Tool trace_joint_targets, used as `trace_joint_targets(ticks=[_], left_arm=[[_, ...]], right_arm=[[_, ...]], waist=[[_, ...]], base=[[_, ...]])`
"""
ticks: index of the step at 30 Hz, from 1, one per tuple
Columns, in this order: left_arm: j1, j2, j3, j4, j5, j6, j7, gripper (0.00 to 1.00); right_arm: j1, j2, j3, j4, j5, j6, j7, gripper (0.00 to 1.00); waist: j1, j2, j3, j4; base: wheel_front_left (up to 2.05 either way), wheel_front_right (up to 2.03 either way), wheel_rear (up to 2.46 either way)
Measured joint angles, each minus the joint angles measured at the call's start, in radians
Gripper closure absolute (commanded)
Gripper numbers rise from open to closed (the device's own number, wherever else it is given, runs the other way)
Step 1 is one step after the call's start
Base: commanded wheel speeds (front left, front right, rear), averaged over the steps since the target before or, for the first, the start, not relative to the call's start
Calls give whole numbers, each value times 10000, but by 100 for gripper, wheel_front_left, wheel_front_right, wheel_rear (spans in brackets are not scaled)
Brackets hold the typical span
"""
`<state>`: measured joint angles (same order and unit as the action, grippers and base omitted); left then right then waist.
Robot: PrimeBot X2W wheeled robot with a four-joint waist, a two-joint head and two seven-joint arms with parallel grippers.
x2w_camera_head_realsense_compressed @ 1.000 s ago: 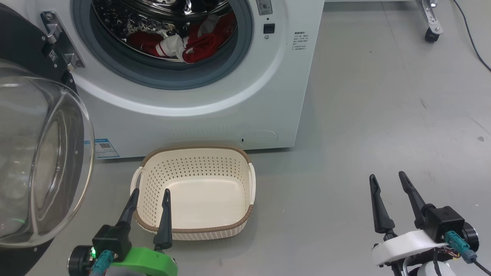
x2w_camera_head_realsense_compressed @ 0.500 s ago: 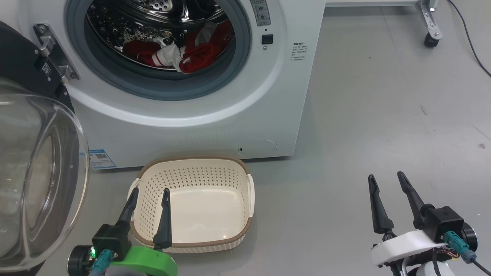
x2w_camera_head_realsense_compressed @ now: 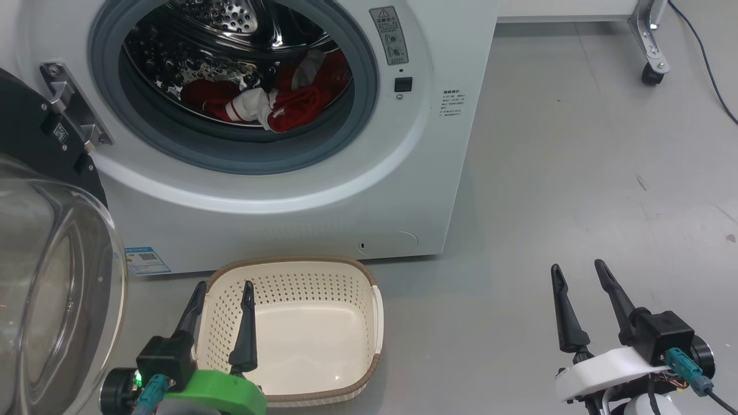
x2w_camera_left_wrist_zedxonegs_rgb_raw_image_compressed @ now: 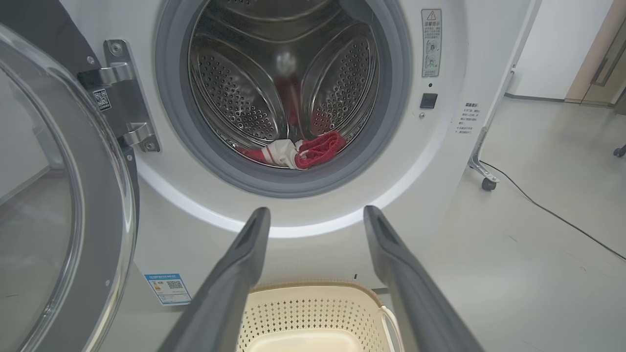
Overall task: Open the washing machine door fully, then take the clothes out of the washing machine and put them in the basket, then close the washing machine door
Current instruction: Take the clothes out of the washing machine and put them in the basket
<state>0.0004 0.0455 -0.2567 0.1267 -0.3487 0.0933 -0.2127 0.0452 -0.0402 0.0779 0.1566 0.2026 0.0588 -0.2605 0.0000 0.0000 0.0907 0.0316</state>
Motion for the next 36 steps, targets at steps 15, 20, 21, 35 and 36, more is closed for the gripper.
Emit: trace_joint_targets(ticks=[15, 20, 21, 35, 36], left_arm=[[10, 0, 4, 19, 2, 65, 4, 0], [11, 0, 2, 15, 27, 71, 59, 0], [12, 0, 0, 13, 25, 71, 63, 0], [-38, 0, -31, -190, 29, 75, 61, 0], [-66, 0, -48, -207, 29, 75, 61, 0]], right_arm=[[23, 0, 128, 84, 96, -88, 0, 0], [48, 0, 142, 104, 98, -88, 0, 0], [48, 0, 148, 104, 98, -88, 0, 0], [40, 0, 215, -10, 98, -88, 0, 0], [39, 0, 209, -38, 98, -88, 0, 0]], waist=[[0, 0, -151, -39], [0, 0, -149, -64], [0, 0, -146, -67], [0, 0, 185, -162], [0, 0, 235, -169]], base=[[17, -17, 0], [0, 0, 0], [0, 0, 0], [0, 0, 0], [0, 0, 0]])
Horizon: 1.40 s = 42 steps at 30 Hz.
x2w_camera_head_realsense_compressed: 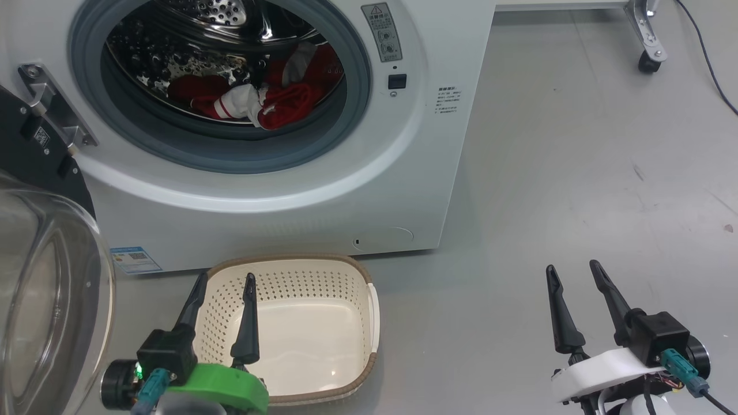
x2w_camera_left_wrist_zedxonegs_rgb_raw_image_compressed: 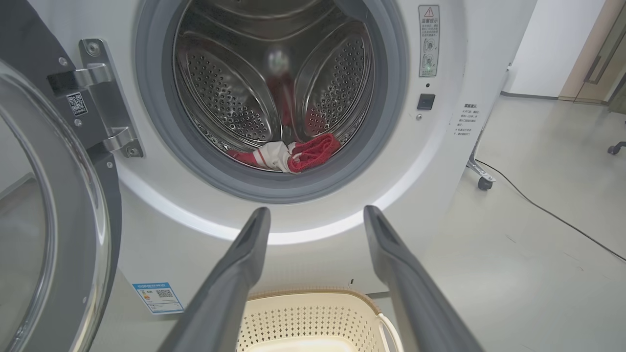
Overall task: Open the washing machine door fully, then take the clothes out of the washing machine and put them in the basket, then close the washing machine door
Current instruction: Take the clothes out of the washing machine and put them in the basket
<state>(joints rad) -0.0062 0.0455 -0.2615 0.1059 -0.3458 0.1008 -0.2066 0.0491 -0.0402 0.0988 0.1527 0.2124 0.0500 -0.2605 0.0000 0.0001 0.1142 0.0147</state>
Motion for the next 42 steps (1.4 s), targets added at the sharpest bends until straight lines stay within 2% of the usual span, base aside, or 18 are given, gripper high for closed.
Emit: trace_joint_targets(ticks=[9, 17, 32, 42], left_arm=[[-911, -2, -113, -17, -8, 0, 48, 0], [-2381, -15, -314, 270, -192, -44, 407, 0], [-5582, -59, -226, 1557, -698, -713, 2004, 0], [-7651, 719, 311, 2560, -1016, -988, 3427, 0]], right_arm=[[-205, 0, 58, -261, -2, 6, 0, 0], [-669, -6, 109, -518, -2, 88, 0, 0], [-1914, -19, 259, -934, 0, 224, 0, 0], [-2537, -29, 445, -805, 504, 311, 0, 0]], waist=[[0, 0, 669, -127], [0, 0, 1608, -316], [0, 0, 3638, -862], [1, 0, 4705, -1319]], base=[[0, 0, 0], [0, 0, 0], [0, 0, 0], [0, 0, 0]])
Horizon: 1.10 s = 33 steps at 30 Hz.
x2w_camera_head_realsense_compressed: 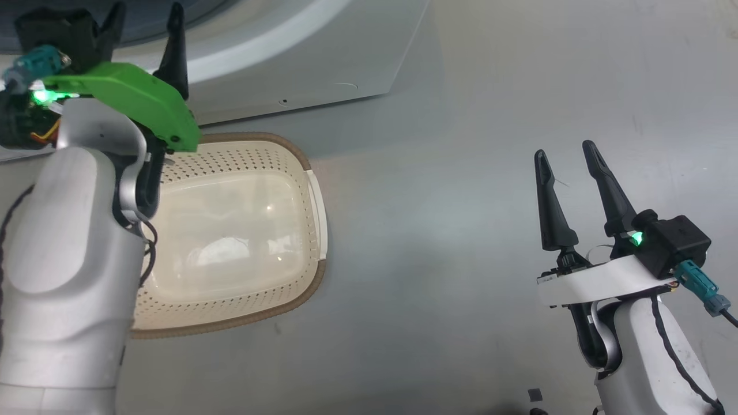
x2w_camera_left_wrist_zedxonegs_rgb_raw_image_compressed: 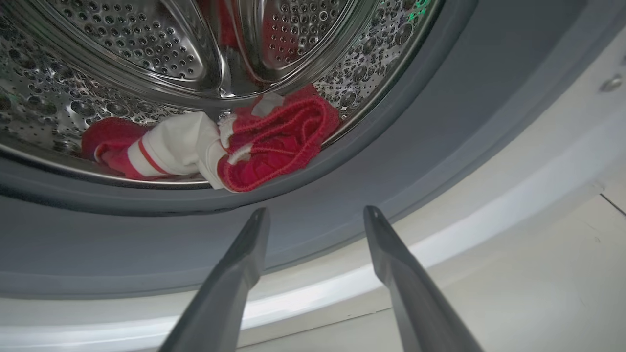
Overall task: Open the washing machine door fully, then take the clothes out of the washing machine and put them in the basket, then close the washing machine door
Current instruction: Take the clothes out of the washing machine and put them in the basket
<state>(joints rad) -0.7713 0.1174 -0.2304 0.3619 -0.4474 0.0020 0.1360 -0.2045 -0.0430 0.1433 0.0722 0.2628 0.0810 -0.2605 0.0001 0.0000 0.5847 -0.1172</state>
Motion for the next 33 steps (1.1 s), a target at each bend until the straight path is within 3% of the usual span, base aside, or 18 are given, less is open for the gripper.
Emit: trace_joint_targets(ticks=[17, 33], left_arm=[[-2785, 1093, 591, 1011, -272, -247, 2184, 0], [-4436, 1749, 786, 1756, -274, -295, 3141, 0]], right_arm=[[-591, -8, 556, 188, 644, 0, 0, 0], [-1059, -6, 968, 280, 1168, -2, 0, 0]], waist=[[-1, 0, 710, -940], [-1, 0, 1361, -1612]], base=[[0, 0, 0], [0, 0, 0]])
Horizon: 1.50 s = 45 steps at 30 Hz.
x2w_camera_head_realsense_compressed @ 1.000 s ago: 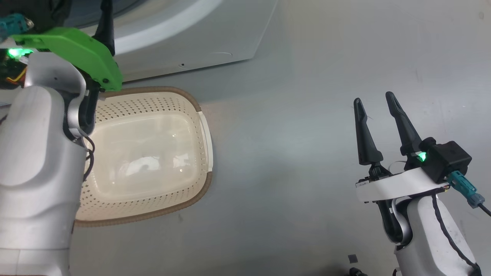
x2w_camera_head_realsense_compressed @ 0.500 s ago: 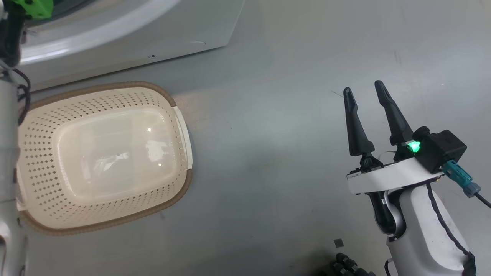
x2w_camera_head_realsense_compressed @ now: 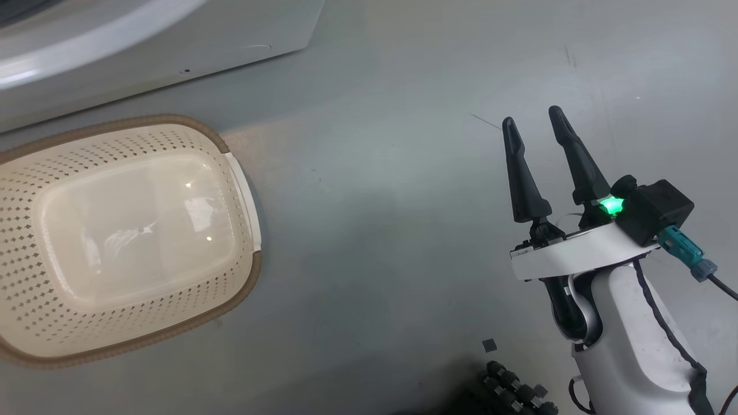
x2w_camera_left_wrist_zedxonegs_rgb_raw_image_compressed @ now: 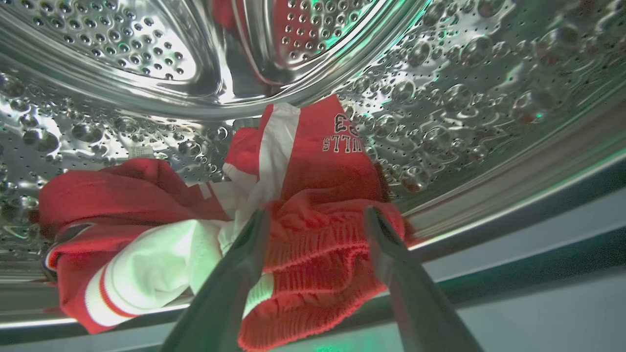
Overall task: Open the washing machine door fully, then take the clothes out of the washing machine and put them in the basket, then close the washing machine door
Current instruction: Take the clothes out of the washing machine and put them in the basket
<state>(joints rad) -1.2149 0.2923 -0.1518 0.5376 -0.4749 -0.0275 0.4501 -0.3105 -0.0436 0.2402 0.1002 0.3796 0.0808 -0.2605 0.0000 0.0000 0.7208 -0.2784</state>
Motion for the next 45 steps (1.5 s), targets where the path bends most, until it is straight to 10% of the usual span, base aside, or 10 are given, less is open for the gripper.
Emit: trace_joint_targets(ticks=[23, 26, 27, 28, 45], left_arm=[[-797, 408, -96, 1498, 153, 4, 1091, 0], [-872, 374, -81, 1664, 46, 6, 1327, 70], [-906, 353, -67, 1701, -6, 15, 1419, 70], [-967, 334, -77, 1755, -8, 23, 1511, 100], [-973, -182, 75, 1768, -144, -130, 295, 100]], right_arm=[[-443, 2, 282, 261, 320, -4, 0, 0], [-534, 4, 291, 265, 318, -4, 0, 0], [-541, 2, 288, 268, 318, -4, 0, 0], [-553, 2, 274, 288, 316, -4, 0, 0], [-711, 0, -151, 378, -130, -13, 0, 0]], waist=[[0, 0, 486, -524], [0, 0, 493, -508], [0, 0, 493, -503], [0, 0, 495, -491], [0, 0, 392, -51]], base=[[0, 0, 0], [0, 0, 0], [0, 0, 0], [0, 0, 0], [0, 0, 0]])
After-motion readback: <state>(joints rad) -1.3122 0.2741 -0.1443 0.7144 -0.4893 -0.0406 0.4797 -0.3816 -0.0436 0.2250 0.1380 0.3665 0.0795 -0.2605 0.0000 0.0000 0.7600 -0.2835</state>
